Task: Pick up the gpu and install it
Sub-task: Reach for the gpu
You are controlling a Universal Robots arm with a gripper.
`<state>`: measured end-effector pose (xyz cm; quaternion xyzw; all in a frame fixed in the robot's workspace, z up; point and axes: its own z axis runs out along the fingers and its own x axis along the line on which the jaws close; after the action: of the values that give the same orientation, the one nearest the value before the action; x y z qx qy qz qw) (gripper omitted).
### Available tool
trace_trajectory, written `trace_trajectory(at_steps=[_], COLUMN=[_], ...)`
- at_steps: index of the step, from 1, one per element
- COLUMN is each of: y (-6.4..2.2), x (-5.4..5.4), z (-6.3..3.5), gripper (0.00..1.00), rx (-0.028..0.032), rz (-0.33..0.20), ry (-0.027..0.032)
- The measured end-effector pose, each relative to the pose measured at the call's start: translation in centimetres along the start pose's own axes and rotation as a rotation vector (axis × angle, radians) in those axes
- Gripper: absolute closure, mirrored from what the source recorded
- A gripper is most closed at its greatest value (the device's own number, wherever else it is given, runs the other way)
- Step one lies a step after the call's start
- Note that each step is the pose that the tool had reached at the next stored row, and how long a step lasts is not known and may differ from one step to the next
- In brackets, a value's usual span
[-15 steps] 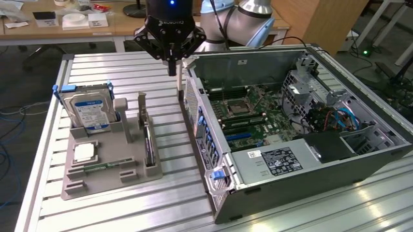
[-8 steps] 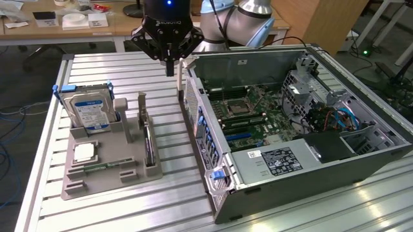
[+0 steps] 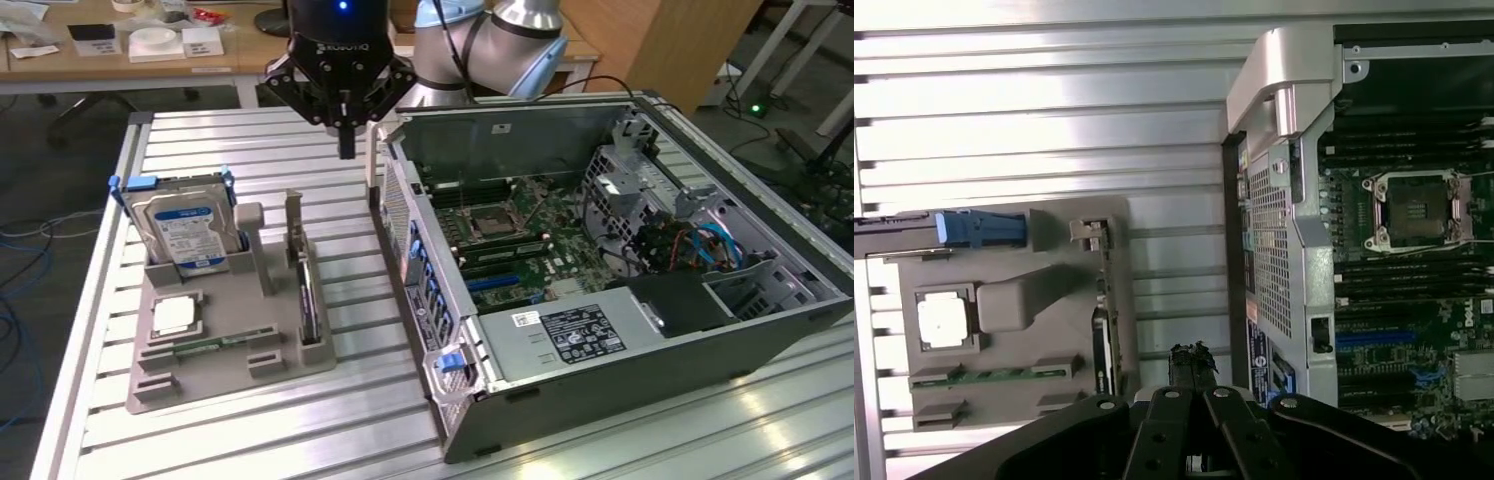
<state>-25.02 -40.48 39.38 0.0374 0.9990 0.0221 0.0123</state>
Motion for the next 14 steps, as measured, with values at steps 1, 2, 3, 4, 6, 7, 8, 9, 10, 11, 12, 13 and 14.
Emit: trace_trajectory(at_steps=[1,2,3,4,6,7,8,9,10,11,12,13,14], y=[-0.02,-0.03,-0.04,-0.05,-0.08,-0.09,-0.1,-0.11,-0.12,-0.12,-0.13,-0.14,-0.15], x=[0.14,0.21,0.28,0.35,0.47,0.54,0.61,0.69,0.77,0.84,0.88,0.94,1.0], z=[-0.01,-0.01,-0.01,-0.01,-0.02,-0.02,-0.02,-0.02,-0.03,-0.03,-0.03,-0.03,-0.04], gripper=[0.89,0.89,0.89,0.89,0.89,0.89,0.89,0.89,0.89,0.89,0.89,0.89,0.89], rx=[0.0001,0.0001,0.0001,0.0,0.0,0.0,0.0,0.0,0.0001,0.0,0.0001,0.0001,0.0001], rz=[0.0,0.0,0.0,0.0,0.0,0.0,0.0,0.0,0.0,0.0,0.0,0.0,0.0], ry=[0.0001,0.0,0.0,0.0001,0.0,0.0001,0.0,0.0,0.0,0.0,0.0,0.0001,0.0001])
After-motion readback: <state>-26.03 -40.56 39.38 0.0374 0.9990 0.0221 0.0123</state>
